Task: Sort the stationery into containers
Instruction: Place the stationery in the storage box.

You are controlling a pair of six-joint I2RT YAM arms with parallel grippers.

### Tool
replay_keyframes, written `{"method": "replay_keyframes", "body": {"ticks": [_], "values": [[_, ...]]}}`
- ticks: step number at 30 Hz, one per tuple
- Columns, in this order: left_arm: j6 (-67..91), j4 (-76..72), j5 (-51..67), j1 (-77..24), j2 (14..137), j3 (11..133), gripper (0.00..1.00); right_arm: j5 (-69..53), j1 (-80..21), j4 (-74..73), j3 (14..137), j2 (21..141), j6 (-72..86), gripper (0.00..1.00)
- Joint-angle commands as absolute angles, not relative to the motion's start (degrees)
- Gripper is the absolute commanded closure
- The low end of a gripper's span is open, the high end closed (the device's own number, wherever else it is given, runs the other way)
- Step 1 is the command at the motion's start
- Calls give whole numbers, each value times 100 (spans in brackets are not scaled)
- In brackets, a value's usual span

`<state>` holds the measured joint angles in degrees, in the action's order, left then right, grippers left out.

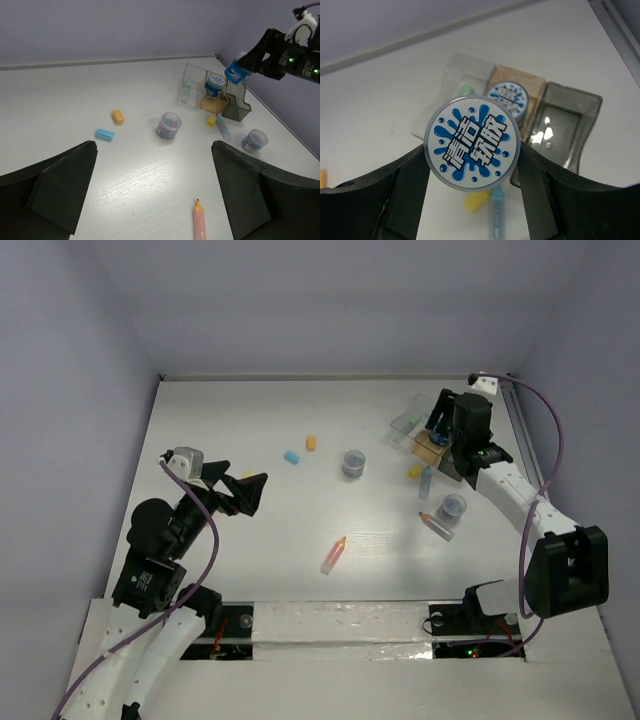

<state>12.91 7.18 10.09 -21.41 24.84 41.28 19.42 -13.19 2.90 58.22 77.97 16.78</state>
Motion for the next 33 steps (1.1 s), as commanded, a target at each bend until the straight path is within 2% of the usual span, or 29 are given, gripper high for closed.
{"method": "replay_keyframes", "body": {"ticks": [1, 3, 15, 25, 33], "values": [[1266, 510, 1028, -2259, 2461, 4315, 1, 2329, -1065, 176, 5818, 7778, 1635, 63], [1257, 510, 1028, -2259, 2444, 4315, 1, 2120, -801, 36, 6064, 8050, 1582, 63], [1248, 536, 967, -2312, 2408, 4315, 1, 1846, -747, 140, 6434, 8964, 1626, 61], [1248, 527, 967, -2312, 2452, 4324, 1, 1749, -747, 237, 6662, 9211, 1494, 60], [1248, 527, 967, -2312, 2478, 4315, 1, 1924, -747, 404, 6486, 9448, 1547, 54]]}}
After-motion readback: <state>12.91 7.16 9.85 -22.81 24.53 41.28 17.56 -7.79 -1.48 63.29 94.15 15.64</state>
